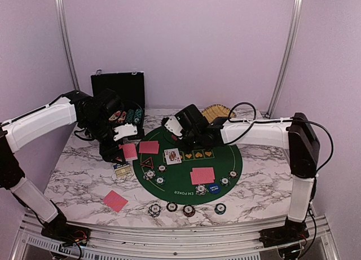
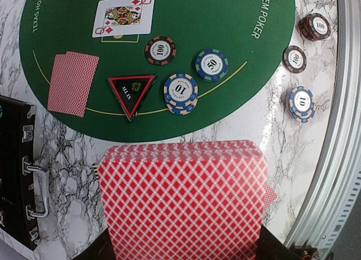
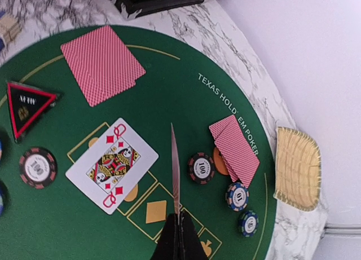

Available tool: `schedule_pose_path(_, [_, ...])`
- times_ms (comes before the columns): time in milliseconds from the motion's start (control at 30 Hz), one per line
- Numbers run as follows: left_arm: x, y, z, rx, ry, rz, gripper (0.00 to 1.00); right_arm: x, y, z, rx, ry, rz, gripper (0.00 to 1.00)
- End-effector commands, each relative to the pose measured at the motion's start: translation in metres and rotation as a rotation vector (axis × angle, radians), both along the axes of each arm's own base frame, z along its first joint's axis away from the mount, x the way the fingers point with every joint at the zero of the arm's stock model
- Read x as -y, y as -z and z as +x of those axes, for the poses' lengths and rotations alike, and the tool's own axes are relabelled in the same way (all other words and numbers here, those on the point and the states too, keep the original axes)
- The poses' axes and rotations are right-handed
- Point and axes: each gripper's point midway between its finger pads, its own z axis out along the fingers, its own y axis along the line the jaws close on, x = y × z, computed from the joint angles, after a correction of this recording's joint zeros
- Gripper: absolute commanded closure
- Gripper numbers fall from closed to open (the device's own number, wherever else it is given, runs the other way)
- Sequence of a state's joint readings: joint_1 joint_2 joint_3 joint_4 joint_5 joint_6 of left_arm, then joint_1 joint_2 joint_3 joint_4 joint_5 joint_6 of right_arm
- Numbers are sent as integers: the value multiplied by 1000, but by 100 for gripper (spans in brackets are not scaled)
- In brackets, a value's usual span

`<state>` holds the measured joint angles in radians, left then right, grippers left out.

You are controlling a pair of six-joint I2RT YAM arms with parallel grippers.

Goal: Distribute texas hold em gaming equipment

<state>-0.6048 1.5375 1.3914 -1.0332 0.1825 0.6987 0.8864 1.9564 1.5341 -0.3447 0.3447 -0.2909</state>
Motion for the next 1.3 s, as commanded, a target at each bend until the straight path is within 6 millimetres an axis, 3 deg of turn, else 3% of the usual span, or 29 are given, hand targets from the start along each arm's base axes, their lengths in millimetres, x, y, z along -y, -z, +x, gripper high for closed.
schedule_pose_path(0, [-3,-5,-5,8,0,-9,100,5,-23,21,289,-69,-178,100])
schedule_pose_path(300, [-3,-7,-5,11,-4,-13,100,-9,12,17,328,-207,-296,100])
schedule_pose_path(567, [-3,-10,-4,20,-8,-14,100,-10,58,17,301,-251,-377,100])
schedule_pose_path(867, [-4,-10,-3,21,-11,-9,100,-14,81,7,214,-283,-355,100])
schedule_pose_path(1200, [-2,-10,-1,20,-10,-9,100,-12,101,-25,51,-326,-315,100])
schedule_pose_path(1267, [-2,-10,0,20,-11,-8,100,-13,100,-29,30,-332,-303,96])
